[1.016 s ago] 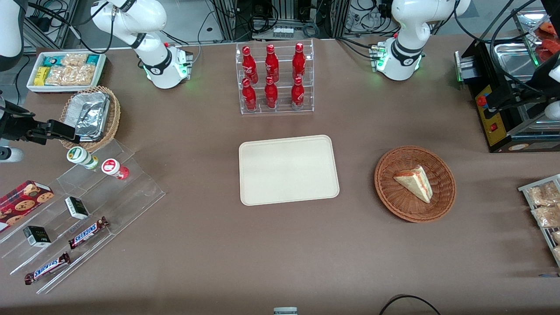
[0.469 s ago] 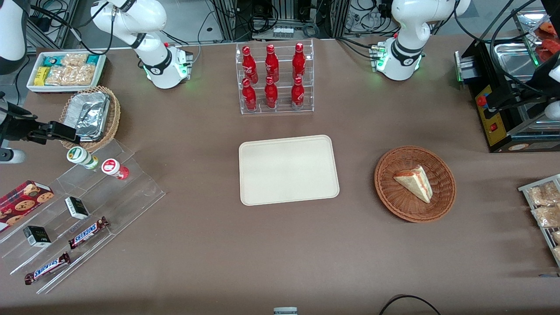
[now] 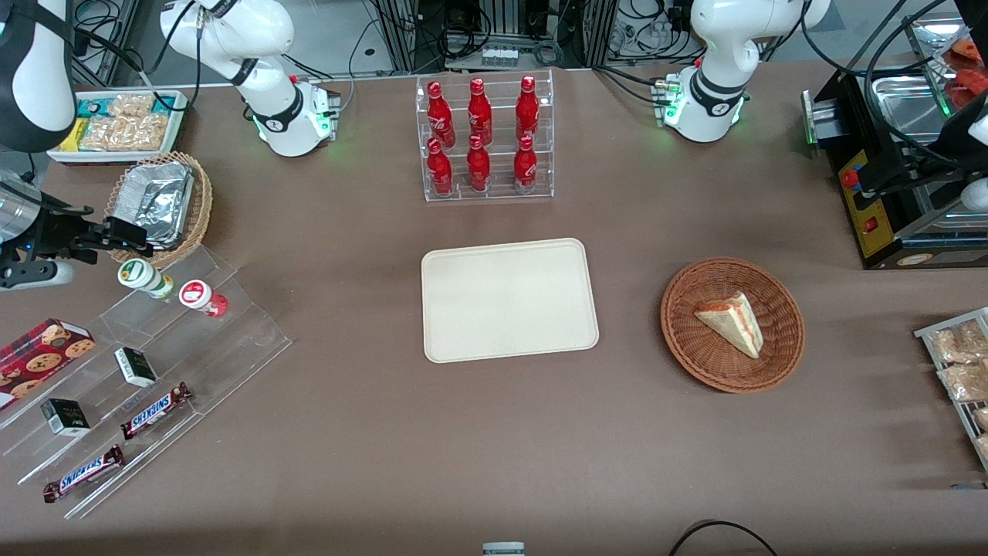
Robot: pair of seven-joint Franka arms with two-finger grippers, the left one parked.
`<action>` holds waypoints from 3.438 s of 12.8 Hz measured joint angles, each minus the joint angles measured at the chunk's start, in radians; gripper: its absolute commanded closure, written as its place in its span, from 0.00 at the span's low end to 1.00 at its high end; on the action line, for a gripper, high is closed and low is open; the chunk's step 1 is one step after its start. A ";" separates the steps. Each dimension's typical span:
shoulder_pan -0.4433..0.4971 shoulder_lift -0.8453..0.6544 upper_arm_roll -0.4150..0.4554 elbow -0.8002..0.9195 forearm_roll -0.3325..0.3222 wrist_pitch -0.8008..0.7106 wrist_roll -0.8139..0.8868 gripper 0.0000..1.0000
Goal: Place green gum on tray
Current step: 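Move the right gripper down over the green-lidded gum tub on the rack, then close the right gripper on the green-lidded gum tub, then lift the gum tub with the right gripper and carry it toward the cream tray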
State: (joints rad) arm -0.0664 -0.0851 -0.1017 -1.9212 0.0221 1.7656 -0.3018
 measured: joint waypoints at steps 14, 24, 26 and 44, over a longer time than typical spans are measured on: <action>-0.004 -0.056 -0.162 -0.381 0.000 0.473 -0.624 0.00; -0.004 -0.043 -0.176 -0.454 0.000 0.565 -0.635 0.00; -0.004 -0.042 -0.186 -0.454 0.000 0.565 -0.642 0.20; 0.248 -0.060 -0.177 -0.091 0.001 0.047 -0.319 1.00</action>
State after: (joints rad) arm 0.1819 -0.1452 -0.2785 -2.0119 0.0233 1.8129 -0.6208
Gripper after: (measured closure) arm 0.410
